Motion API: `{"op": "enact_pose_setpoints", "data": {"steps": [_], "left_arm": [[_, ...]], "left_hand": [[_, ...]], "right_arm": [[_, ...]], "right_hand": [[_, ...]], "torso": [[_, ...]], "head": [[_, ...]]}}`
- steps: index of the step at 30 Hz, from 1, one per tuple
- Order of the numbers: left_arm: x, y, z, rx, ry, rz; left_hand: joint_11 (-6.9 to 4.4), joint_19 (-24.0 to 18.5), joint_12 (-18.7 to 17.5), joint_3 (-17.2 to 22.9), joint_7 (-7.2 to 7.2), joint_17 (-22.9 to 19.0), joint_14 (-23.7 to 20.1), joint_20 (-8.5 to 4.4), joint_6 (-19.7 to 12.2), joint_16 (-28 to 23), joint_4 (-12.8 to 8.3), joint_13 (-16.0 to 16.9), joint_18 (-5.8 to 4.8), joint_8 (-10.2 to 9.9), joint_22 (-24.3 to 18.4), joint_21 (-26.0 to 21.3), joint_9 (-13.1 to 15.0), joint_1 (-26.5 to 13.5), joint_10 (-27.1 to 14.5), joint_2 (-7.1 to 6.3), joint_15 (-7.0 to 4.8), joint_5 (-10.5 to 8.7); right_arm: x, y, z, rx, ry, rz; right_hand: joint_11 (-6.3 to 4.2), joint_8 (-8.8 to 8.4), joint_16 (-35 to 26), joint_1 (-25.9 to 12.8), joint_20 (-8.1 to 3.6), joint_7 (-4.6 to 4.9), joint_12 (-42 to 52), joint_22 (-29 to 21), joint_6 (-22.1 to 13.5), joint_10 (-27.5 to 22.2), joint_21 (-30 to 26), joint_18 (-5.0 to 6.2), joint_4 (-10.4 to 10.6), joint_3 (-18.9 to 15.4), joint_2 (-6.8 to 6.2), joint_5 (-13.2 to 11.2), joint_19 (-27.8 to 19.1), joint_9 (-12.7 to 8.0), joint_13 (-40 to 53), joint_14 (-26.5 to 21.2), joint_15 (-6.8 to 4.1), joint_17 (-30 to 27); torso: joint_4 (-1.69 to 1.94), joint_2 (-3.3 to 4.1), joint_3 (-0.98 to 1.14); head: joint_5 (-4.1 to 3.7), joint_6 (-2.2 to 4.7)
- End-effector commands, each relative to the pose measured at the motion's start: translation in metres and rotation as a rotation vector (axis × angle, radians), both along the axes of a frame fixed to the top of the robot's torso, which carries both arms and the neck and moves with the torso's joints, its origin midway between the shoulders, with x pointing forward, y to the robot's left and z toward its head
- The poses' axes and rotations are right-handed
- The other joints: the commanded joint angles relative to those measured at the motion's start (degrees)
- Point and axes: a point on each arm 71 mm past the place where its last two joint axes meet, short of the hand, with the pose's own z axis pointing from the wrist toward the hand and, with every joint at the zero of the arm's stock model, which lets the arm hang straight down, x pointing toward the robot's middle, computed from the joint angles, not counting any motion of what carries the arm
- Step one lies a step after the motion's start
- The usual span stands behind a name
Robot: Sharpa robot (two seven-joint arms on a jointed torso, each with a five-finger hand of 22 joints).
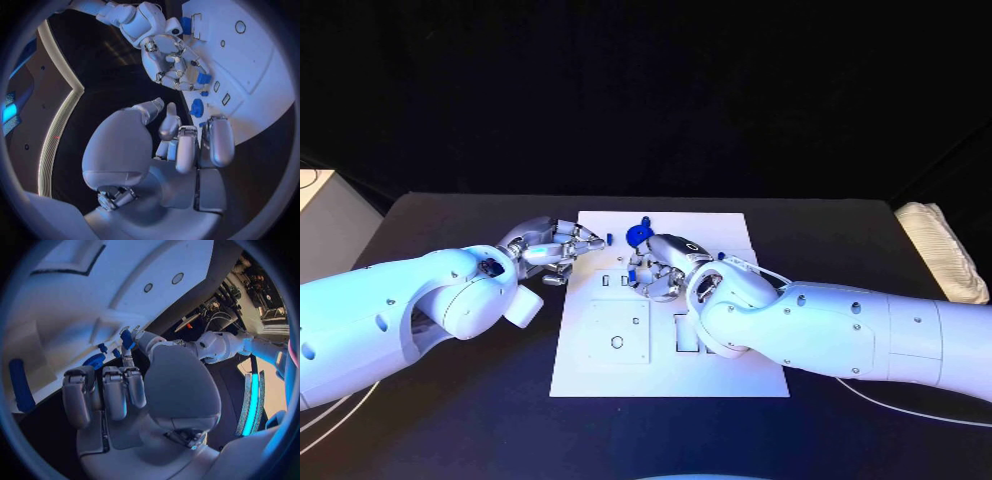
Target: Assemble the parts on the task board
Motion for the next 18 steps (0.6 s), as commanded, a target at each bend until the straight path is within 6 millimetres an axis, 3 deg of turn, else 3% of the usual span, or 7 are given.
{"op": "enact_pose_setpoints", "data": {"steps": [1, 3, 13, 18], "left_arm": [[-0.0009, -0.0028, -0.0019, 0.037, 0.012, -0.026], [-0.0011, -0.0034, -0.0022, 0.044, 0.013, -0.031], [-0.0013, -0.0049, -0.0035, 0.06, 0.021, -0.046], [-0.0016, -0.0051, -0.0042, 0.065, 0.028, -0.053]], "left_hand": [[-0.15, 0.14, -0.51, 0.12, -0.43, 14.58, 5.99, 0.19, 0.93, -0.07, 0.1, -0.5, -0.22, 0.89, -0.35, 0.05, 0.61, -0.69, -0.96, -0.08, -0.32, 0.28], [-0.75, -0.04, -0.41, 0.58, -1.16, 14.42, 5.93, -0.08, 1.7, -0.16, -0.36, -0.27, -0.15, 2.33, -0.51, -0.03, 1.93, -0.48, -0.96, 0.06, -0.78, 0.3], [-1.54, -0.37, -0.48, 1.76, -2.07, 14.12, 5.81, -0.76, 1.68, -0.35, -0.59, -0.25, -0.07, 4.98, -0.9, -0.26, 5.42, -1.28, -1.03, -0.35, -1.5, 0.3], [-1.58, -0.38, -0.55, 1.84, -2.11, 14.11, 5.81, -0.81, 1.6, -0.36, -0.58, -0.34, -0.07, 5.16, -0.9, -0.27, 5.72, -1.38, -1.08, -0.42, -1.55, 0.3]], "right_arm": [[-0.0005, 0.0008, -0.0015, -0.016, -0.037, -0.006], [-0.0011, 0.0013, -0.0031, -0.017, -0.038, -0.007], [0.0002, 0.0008, -0.0069, -0.026, -0.046, -0.012], [0.0007, 0.0003, -0.0079, -0.029, -0.048, -0.011]], "right_hand": [[-0.28, 0.19, 0.21, -0.49, -0.48, -0.12, 0.07, 15.06, 0.06, 2.12, 0.25, -0.39, -0.14, 0.27, -0.1, -0.09, 6.1, 0.65, 11.45, 5.96, -0.24, 15.09], [-0.26, 0.25, 0.21, -0.72, -0.47, -0.09, 0.08, 15.06, 0.02, 2.13, 0.25, -0.39, -0.12, 0.21, -0.25, -0.17, 6.1, 0.65, 11.46, 5.96, -0.22, 15.09], [-0.25, 0.29, 0.21, -0.9, -0.46, -0.09, 0.07, 15.06, -0.03, 2.12, 0.25, -0.39, -0.11, 0.17, -0.38, -0.25, 6.1, 0.65, 11.45, 5.96, -0.2, 15.09], [-0.21, 0.28, 0.21, -1.17, -0.44, -0.03, 0.01, 15.06, -0.27, 2.04, 0.25, -0.39, -0.14, 0.13, -0.62, -0.42, 6.1, 0.61, 11.38, 5.96, -0.18, 15.09]], "torso": [[0.0, -0.05, -0.01], [0.08, 0.01, -0.01], [0.07, -0.02, -0.02], [-0.02, 0.02, 0.01]], "head": [[0.13, -0.03], [0.22, 0.11], [0.2, -0.15], [0.32, -0.17]]}}
